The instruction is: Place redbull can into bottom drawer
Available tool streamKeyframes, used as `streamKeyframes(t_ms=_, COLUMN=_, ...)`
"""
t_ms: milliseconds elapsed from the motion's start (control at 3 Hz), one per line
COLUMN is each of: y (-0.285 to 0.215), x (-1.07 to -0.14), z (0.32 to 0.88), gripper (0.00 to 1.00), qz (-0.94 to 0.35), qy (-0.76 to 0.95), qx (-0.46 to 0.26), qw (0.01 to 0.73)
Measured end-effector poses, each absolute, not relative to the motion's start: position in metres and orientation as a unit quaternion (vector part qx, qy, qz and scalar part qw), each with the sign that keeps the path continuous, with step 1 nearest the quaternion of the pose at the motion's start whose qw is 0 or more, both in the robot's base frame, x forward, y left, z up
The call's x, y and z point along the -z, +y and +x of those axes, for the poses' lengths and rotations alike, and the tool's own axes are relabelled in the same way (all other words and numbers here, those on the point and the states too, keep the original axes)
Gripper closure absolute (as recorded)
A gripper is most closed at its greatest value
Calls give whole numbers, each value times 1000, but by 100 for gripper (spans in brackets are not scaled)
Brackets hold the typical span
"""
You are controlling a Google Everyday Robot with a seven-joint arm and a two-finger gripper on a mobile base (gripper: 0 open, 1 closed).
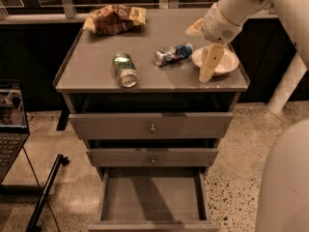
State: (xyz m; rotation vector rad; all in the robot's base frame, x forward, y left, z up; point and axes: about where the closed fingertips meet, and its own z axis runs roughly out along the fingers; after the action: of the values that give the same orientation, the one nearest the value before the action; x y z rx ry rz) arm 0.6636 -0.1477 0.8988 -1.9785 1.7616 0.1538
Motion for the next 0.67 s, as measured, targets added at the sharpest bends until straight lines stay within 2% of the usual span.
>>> streamKeyframes(t_ms=667, y=-121, x=-888, z=715, gripper=0, qz=-760, qy=591, qx=-60, qw=264)
